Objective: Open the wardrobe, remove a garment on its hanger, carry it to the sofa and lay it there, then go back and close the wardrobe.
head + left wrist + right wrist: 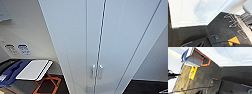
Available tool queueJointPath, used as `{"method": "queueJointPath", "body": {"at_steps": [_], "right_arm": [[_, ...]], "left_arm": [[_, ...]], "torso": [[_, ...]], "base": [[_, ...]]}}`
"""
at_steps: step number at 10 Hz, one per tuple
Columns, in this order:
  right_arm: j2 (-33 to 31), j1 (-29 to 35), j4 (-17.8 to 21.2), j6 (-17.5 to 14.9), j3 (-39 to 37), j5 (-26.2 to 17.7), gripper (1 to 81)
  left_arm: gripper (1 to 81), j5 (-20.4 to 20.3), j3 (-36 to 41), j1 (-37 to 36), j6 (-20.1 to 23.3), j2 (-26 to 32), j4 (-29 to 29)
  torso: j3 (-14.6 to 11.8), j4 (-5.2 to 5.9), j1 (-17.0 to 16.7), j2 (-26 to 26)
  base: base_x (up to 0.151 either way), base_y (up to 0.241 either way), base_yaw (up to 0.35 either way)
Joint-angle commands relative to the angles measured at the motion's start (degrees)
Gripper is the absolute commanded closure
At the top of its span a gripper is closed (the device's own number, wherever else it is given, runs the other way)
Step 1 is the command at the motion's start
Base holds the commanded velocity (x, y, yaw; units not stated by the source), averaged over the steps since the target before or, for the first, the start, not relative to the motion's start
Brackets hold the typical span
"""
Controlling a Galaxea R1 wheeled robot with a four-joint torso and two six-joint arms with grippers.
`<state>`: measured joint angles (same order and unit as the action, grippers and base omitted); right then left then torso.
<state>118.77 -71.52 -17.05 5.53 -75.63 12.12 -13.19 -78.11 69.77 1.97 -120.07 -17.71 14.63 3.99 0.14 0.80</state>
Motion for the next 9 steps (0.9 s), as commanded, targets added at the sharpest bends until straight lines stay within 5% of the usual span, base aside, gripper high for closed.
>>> {"method": "queueJointPath", "body": {"at_steps": [1, 4, 9], "right_arm": [[-6.3, 10.8, -6.3, 0.0, 5.8, 2.6, 1.0], [-4.7, 18.8, -6.2, 0.3, 7.1, -3.5, 1.0], [-1.5, 30.7, -5.4, 0.5, 7.7, -9.2, 1.0]], "left_arm": [[1.0, -0.9, 7.3, -9.1, 1.2, 6.4, -4.4], [1.0, -0.1, 9.5, -15.8, 1.0, 7.1, -3.8], [1.0, 9.0, 12.5, -28.7, 0.5, 6.5, -1.0]], "torso": [[0.0, 0.0, 0.0, 0.0], [0.0, 0.0, 0.0, 0.0], [0.1, 0.0, 0.1, 0.0]], "base": [[0.0, 0.0, 0.0], [0.0, 0.0, 0.0], [0.0, 0.0, 0.0]]}}
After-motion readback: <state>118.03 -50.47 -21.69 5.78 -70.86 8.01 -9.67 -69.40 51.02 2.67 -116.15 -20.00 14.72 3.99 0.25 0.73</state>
